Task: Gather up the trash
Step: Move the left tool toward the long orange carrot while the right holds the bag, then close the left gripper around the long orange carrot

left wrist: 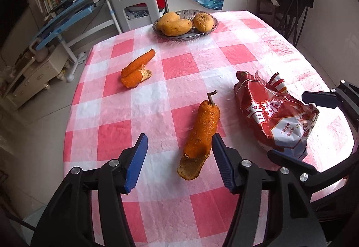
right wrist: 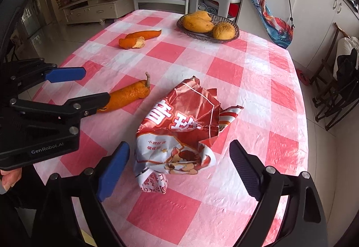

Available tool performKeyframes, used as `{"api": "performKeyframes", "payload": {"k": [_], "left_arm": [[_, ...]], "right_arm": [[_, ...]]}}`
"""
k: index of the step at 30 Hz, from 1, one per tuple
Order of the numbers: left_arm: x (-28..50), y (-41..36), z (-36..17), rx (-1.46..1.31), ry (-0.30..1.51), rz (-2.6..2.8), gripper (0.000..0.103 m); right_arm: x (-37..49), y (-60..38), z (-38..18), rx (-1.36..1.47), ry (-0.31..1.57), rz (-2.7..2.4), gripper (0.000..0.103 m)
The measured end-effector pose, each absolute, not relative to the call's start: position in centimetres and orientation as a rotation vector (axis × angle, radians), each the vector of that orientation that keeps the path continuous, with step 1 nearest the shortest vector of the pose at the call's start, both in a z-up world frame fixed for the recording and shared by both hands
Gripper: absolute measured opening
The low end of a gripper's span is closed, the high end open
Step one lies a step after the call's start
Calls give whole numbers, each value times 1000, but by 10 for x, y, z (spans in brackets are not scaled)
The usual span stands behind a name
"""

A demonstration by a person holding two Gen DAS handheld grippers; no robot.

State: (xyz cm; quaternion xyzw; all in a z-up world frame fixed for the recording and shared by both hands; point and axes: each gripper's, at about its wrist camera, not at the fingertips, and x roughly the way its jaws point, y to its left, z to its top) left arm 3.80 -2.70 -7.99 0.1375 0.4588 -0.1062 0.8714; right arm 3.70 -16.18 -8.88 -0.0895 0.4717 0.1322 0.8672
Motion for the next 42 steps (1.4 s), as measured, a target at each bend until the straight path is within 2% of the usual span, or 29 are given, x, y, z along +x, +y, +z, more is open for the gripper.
{"api": "performKeyframes", "payload": {"k": [12,42], "left_arm": [[32,-41,-82,364,927,-227,62],[56,-38,-95,350,966,-204,71]], "right_arm": [[40,-158,-95,-208,994,273,88],[56,-158,-104,-239,1009,260,89]]}}
